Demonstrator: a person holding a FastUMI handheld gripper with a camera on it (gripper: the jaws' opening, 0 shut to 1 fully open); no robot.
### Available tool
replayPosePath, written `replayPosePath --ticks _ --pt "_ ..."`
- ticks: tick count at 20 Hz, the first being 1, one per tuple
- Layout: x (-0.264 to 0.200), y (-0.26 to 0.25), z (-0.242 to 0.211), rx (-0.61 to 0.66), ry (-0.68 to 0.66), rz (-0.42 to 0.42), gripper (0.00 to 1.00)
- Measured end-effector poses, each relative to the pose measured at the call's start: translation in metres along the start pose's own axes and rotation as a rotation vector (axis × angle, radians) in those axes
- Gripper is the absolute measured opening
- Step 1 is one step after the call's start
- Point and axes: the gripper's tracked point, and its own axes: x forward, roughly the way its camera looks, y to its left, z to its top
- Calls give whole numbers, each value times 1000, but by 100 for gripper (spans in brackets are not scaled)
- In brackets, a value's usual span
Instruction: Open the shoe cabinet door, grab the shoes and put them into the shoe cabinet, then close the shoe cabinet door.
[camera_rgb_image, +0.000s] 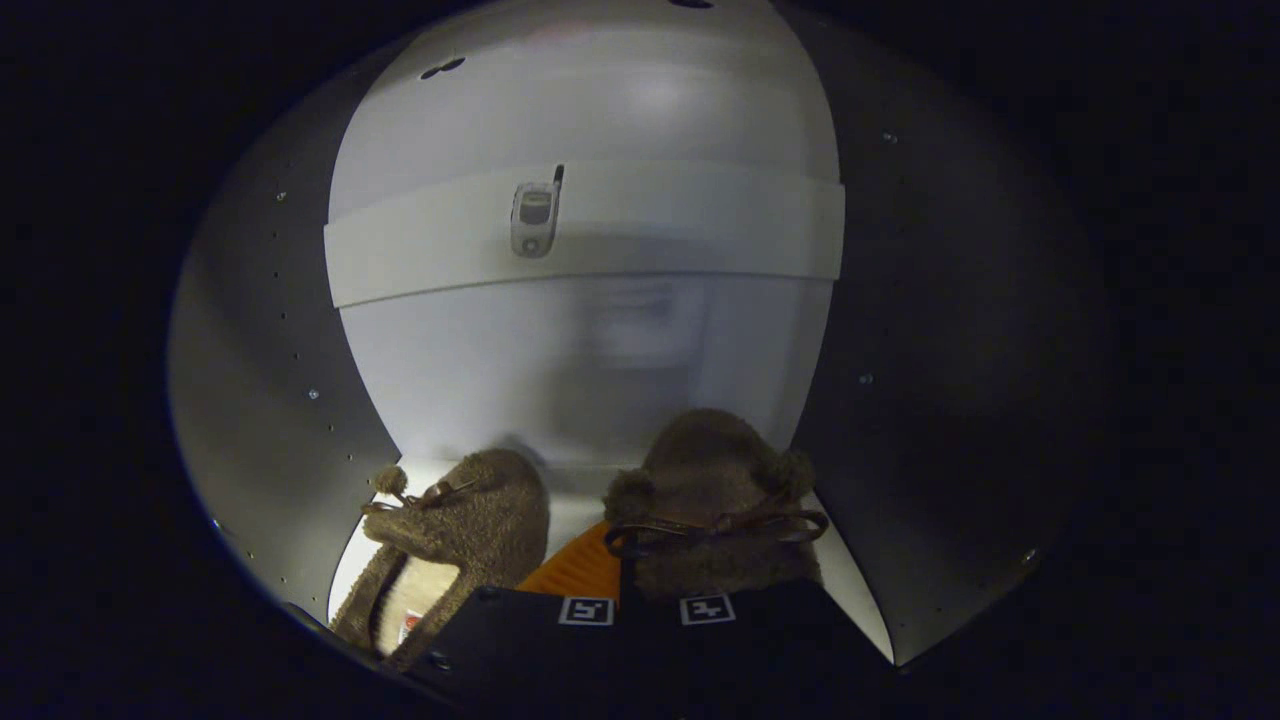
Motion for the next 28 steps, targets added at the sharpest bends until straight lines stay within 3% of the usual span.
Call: replayPosePath --ticks 4,11,13,18,25,28 --pt "1 2 -6 34 22 -4 21" --pt "-41 17 -4 82 63 16 91" --pt "-58 16 2 91 60 21 100" --pt "-115 7 25 102 5 32 99" --pt "-226 1 83 94 -285 50 99" --pt "-288 2 88 66 -409 56 98"
